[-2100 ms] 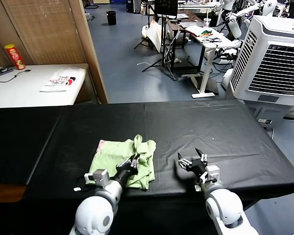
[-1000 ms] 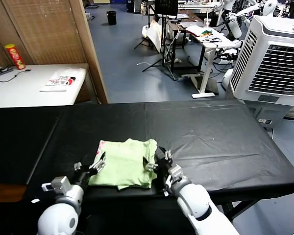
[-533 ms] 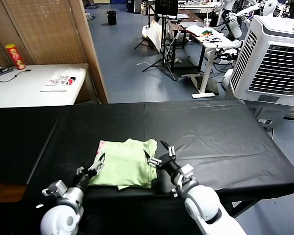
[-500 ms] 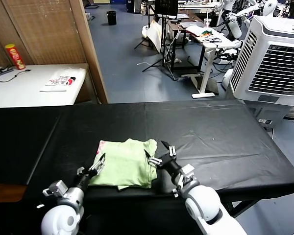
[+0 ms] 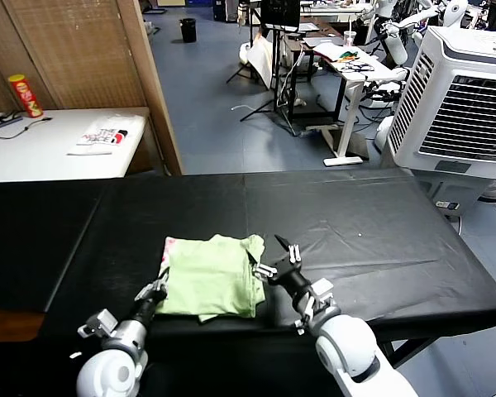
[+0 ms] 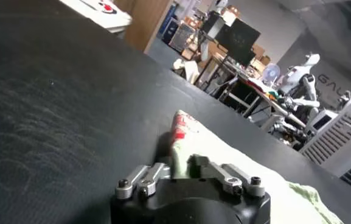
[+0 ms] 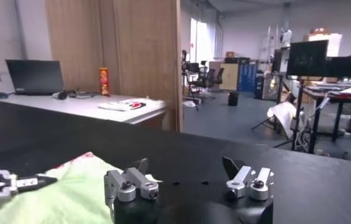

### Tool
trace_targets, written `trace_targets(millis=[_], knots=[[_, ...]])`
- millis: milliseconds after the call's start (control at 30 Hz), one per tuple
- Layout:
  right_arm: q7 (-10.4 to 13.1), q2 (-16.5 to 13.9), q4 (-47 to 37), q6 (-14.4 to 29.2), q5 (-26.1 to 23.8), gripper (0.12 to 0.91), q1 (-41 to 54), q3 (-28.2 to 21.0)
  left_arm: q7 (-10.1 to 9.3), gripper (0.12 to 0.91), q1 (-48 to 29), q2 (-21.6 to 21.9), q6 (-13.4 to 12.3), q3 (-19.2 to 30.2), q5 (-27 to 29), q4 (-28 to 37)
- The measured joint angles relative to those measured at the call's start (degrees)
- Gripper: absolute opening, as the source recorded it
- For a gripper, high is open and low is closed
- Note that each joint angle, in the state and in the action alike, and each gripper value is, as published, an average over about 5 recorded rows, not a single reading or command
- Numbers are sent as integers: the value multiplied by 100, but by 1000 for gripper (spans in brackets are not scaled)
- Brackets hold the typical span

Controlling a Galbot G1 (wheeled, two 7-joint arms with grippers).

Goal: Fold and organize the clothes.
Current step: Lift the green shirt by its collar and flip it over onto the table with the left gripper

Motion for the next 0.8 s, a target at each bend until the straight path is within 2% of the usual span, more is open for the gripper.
trace_targets(millis=[167, 333, 567, 800], knots=[[134, 78, 21, -78, -318, 798, -108, 114, -129, 146, 26, 46, 140, -110, 515, -151], [198, 149, 70, -133, -555, 798, -247, 270, -169, 147, 61, 353, 199, -289, 1122, -219], [198, 193, 106, -103, -681, 798, -387, 408, -145, 147, 161, 1149, 163, -746, 1296, -158], [193, 200, 124, -80, -680, 798, -419, 467, -139, 147, 357, 2111, 44, -1429, 1322, -42]])
